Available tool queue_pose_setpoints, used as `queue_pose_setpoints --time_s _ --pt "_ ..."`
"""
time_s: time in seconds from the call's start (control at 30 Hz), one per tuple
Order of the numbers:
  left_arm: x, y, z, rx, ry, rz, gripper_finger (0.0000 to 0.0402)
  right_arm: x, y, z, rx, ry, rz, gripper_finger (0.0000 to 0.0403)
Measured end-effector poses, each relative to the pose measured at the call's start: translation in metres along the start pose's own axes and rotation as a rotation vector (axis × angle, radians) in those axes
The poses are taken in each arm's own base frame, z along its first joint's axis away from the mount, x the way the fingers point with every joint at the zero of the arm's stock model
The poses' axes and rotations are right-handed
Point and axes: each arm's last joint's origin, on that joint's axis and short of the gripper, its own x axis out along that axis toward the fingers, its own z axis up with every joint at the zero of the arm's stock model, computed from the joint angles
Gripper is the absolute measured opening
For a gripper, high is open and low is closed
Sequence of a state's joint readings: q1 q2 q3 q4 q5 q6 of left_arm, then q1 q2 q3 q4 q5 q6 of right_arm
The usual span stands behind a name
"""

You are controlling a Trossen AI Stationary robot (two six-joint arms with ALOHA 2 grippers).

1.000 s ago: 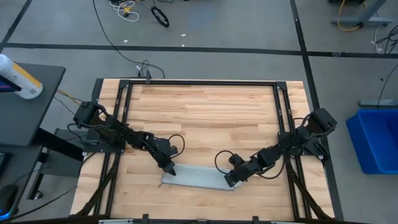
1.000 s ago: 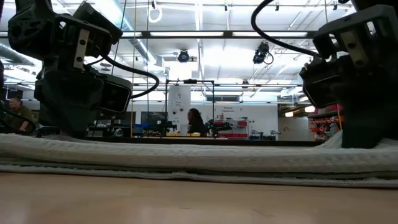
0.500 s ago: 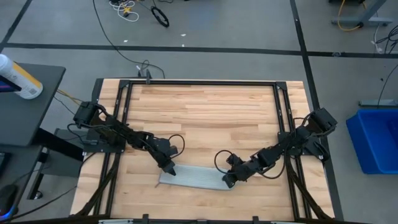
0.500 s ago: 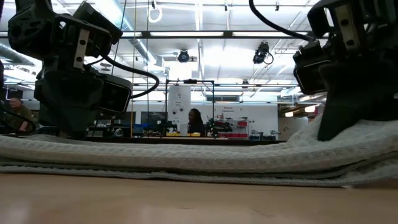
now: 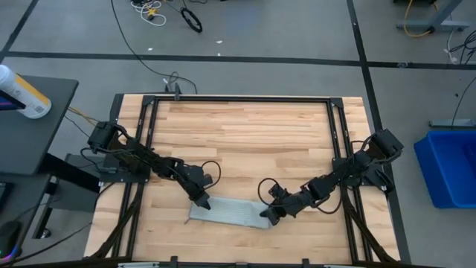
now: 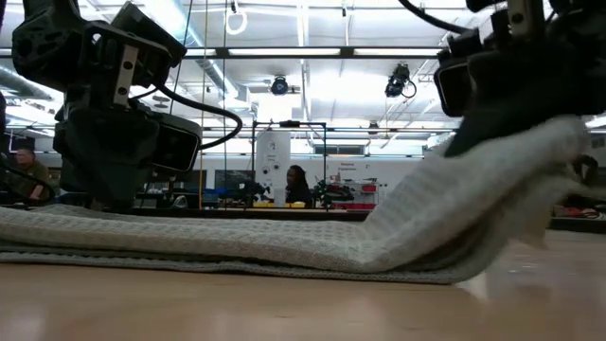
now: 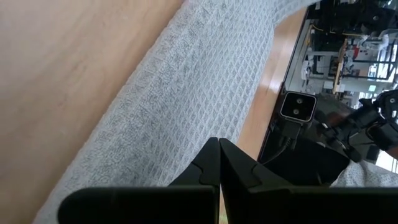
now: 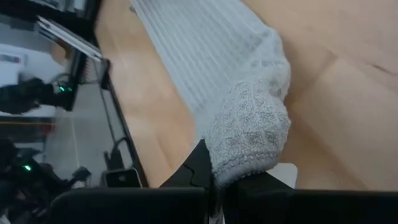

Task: Fold microfiber towels
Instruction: Fold the gray microfiber towel

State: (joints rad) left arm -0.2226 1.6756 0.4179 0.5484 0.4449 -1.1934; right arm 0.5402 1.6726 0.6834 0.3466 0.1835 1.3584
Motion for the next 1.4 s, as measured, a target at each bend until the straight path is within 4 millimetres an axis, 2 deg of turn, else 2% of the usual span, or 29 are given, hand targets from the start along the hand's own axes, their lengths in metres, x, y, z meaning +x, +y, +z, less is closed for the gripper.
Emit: queue_pose_setpoints --time_s 0.3,0.63,0.8,0.97,1.1,1.3,1.4 --pt "0.0 0.0 0.0 -0.002 -0.008 0.002 0.0 0.001 0.004 0.012 0.005 -0.065 0.049 0.0011" --pt "0.0 0.0 0.001 -0.006 -0.022 0.006 0.0 0.003 0.006 0.046 -0.018 -0.166 0.129 0.0011" --pt "0.0 0.0 0.001 -0.005 -0.029 0.007 0.0 0.015 0.001 0.058 -0.019 -0.16 0.202 0.0011" --pt "0.0 -0.001 0.002 0.001 -0.044 -0.001 0.0 0.031 -0.009 0.061 -0.014 -0.106 0.256 0.0011" --pt "-0.001 -0.005 0.005 0.009 -0.089 -0.049 0.0 0.035 -0.012 0.061 -0.016 -0.088 0.275 0.0011" --pt "-0.012 -0.013 0.015 0.019 -0.203 -0.114 0.0 0.033 -0.009 0.067 -0.034 -0.094 0.333 0.0011" --pt "-0.026 -0.027 0.021 0.063 -0.284 -0.17 0.0 0.032 -0.007 0.07 -0.041 -0.09 0.365 0.0011"
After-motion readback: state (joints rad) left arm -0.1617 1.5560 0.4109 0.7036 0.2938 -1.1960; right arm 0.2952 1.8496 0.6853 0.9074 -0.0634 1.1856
